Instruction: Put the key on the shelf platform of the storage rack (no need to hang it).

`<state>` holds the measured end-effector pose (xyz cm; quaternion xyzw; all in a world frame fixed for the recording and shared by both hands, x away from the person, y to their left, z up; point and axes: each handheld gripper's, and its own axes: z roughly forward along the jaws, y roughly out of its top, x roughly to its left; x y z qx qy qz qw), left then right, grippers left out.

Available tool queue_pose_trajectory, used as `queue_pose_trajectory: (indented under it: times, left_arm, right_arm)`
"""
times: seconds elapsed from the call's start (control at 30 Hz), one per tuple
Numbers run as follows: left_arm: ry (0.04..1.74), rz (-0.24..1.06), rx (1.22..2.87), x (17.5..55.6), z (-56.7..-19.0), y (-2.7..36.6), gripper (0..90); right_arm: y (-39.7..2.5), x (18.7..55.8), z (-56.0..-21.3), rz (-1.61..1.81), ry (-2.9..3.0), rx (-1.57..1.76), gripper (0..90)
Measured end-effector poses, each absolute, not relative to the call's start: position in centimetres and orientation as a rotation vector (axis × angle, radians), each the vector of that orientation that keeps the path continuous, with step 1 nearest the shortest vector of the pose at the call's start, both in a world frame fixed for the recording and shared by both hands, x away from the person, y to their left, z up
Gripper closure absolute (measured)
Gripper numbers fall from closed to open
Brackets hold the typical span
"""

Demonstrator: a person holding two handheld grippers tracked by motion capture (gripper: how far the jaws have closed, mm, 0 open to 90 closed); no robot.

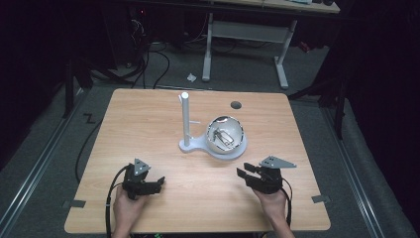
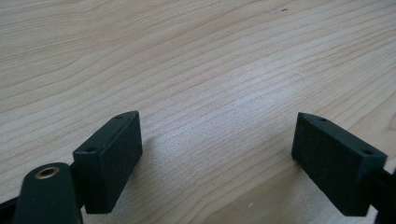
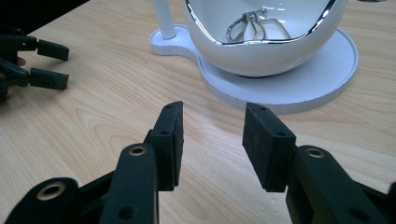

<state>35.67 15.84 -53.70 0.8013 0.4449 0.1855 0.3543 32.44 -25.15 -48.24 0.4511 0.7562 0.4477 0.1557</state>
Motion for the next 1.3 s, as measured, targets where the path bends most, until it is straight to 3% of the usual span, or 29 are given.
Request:
queue_pose_trajectory:
  times: [1.3]
  left_arm:
    - [1.15,0.479,2.071,35.7,-53.7,15.8,16.6]
  right_arm:
    - [-22.0,33.5,-53.1,1.077,2.257,1.313,55.3]
